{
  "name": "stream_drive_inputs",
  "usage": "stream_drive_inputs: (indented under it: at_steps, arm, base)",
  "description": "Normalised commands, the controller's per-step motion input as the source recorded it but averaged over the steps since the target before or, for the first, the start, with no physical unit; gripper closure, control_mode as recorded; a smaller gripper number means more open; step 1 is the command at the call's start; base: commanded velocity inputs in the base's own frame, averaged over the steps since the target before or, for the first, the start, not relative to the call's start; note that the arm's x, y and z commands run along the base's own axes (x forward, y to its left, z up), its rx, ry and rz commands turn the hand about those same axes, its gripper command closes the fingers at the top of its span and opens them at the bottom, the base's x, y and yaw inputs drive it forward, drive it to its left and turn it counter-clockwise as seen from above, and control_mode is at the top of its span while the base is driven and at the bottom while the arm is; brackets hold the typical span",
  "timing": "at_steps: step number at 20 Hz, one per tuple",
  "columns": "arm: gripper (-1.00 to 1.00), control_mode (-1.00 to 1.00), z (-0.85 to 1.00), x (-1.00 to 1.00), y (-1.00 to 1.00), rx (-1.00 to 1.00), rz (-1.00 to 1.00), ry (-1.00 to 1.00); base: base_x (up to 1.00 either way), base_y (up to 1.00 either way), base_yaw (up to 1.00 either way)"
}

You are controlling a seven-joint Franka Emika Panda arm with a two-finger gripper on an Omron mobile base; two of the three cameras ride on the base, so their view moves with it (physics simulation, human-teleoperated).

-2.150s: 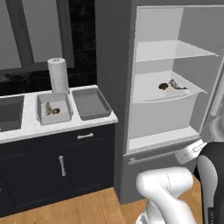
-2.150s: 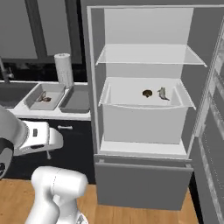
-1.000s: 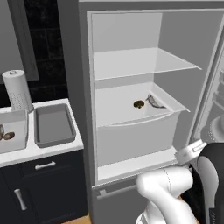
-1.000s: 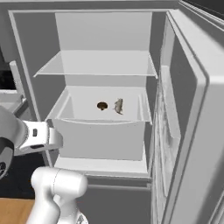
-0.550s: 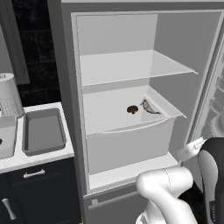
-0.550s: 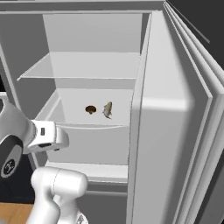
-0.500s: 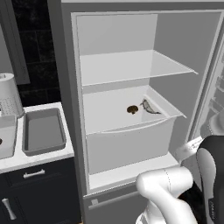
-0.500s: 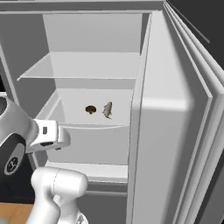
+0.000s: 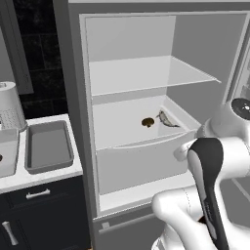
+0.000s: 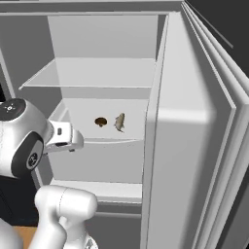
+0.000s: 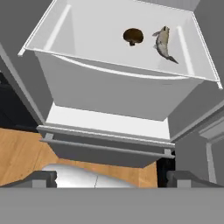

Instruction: Place one mushroom and one fish in each tupperware on the nearby counter, to pack two identical lunches.

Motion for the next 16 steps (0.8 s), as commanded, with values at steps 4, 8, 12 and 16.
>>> stream_drive_inputs:
  at_steps: [4, 8, 12, 16]
  arm:
    - [-1.0, -1.0, -0.48, 0.36, 0.07, 0.02, -0.1, -0.19]
    - [-1.0, -1.0, -0.35, 0.11, 0.0, 0.1, -0.14, -0.15]
    - [-1.0, -1.0, -0.19, 0.25, 0.0, 0.16, -0.14, -0.04]
    - [-1.0, -1.0, -0.33, 0.44, 0.01, 0.16, -0.1, -0.03]
  base:
    - [0.0, 0.0, 0.0]
    - [0.0, 0.0, 0.0]
    - [0.0, 0.0, 0.0]
    - [0.0, 0.0, 0.0]
